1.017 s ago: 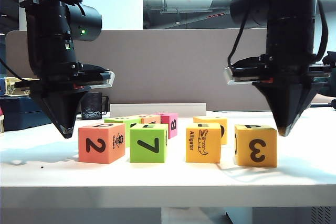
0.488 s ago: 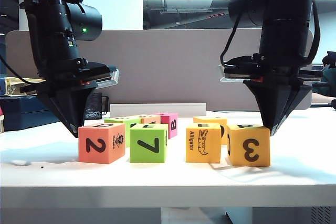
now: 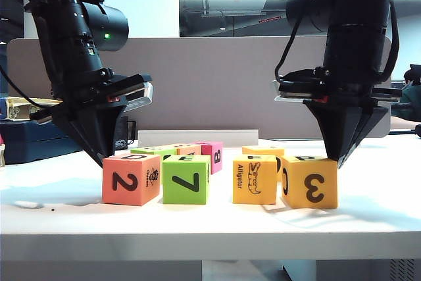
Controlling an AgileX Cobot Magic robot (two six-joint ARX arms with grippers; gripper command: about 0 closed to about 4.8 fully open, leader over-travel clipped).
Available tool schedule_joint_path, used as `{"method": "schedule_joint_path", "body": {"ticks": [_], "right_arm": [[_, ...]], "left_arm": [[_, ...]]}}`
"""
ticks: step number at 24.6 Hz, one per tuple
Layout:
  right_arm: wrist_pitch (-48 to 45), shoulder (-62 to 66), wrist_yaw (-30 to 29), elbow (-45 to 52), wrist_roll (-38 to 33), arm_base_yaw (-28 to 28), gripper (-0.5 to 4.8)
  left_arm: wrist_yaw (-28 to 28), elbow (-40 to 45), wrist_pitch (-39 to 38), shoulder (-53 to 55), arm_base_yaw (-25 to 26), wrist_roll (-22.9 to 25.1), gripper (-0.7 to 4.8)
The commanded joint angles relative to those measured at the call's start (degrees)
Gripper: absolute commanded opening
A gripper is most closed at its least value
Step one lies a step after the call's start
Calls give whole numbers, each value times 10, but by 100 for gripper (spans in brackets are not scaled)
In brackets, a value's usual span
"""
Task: Select the appropriate blocks from the scattered letter blocks on the table and arrange them in a row to spell out "DEEP".
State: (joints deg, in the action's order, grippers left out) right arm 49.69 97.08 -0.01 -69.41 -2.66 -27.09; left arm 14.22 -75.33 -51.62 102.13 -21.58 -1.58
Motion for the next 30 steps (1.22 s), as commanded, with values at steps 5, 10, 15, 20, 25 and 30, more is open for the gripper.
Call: {"method": "schedule_joint_path", "body": {"ticks": [5,10,15,20,25,30], "right_arm": [[-21,-1,-33,0,0,0,-1],[-24,0,-40,0,0,0,-1],[-36,0,-51,0,0,0,-1],[-37,0,-51,0,0,0,-1],[-37,1,-53,0,0,-1,-1],[-34,1,-52,0,0,0,-1]], "left_arm": [[35,0,6,-2,-6,-6,-6],[56,0,12,-2,-14,-8,-6],[66,0,25,-2,-22,-16,-6],[68,0,32,5,-35,-21,-6],[77,0,42,13,-45,-23,-6],[69,0,41,13,-46,-23,-6]]}}
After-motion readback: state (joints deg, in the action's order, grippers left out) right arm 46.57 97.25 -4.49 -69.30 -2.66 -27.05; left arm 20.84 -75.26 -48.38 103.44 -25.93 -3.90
